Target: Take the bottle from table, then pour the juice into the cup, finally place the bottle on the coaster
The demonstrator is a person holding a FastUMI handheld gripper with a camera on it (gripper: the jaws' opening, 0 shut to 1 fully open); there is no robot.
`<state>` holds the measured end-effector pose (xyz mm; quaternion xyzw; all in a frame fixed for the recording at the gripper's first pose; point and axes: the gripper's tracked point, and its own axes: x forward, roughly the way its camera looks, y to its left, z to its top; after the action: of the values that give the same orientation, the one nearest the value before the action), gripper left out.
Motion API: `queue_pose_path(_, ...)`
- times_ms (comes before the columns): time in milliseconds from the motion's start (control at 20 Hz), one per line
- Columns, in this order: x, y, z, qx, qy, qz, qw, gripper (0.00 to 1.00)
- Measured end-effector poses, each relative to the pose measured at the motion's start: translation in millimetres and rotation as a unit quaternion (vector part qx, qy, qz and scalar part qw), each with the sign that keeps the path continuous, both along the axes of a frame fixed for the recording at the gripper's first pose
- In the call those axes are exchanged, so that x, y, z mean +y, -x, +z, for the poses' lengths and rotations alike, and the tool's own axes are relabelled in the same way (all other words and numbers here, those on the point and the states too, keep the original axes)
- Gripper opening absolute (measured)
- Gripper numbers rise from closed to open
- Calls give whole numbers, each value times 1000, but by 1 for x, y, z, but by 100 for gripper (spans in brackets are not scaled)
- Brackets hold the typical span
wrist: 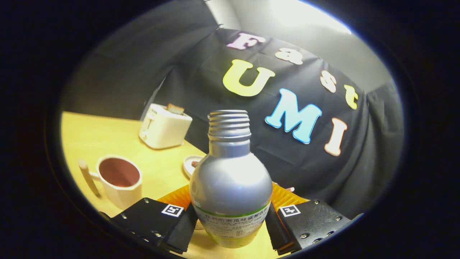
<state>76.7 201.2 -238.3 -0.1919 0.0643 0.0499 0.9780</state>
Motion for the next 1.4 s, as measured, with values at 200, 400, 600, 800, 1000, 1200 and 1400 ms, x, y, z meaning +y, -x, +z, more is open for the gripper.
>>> queue_pose_path(200,6,2,30,-13,-161,25,987,82)
queue_pose_path(400,5,-15,16,6,-203,26,979,82)
queue_pose_path(600,10,-33,-5,31,-214,16,976,82)
queue_pose_path(800,14,-52,-29,55,-226,5,973,82)
queue_pose_path(1000,15,-64,-50,63,-216,-4,974,82)
queue_pose_path(1200,13,-72,-63,67,-217,-11,974,82)
queue_pose_path(1400,17,-73,-64,66,-218,-9,974,82)
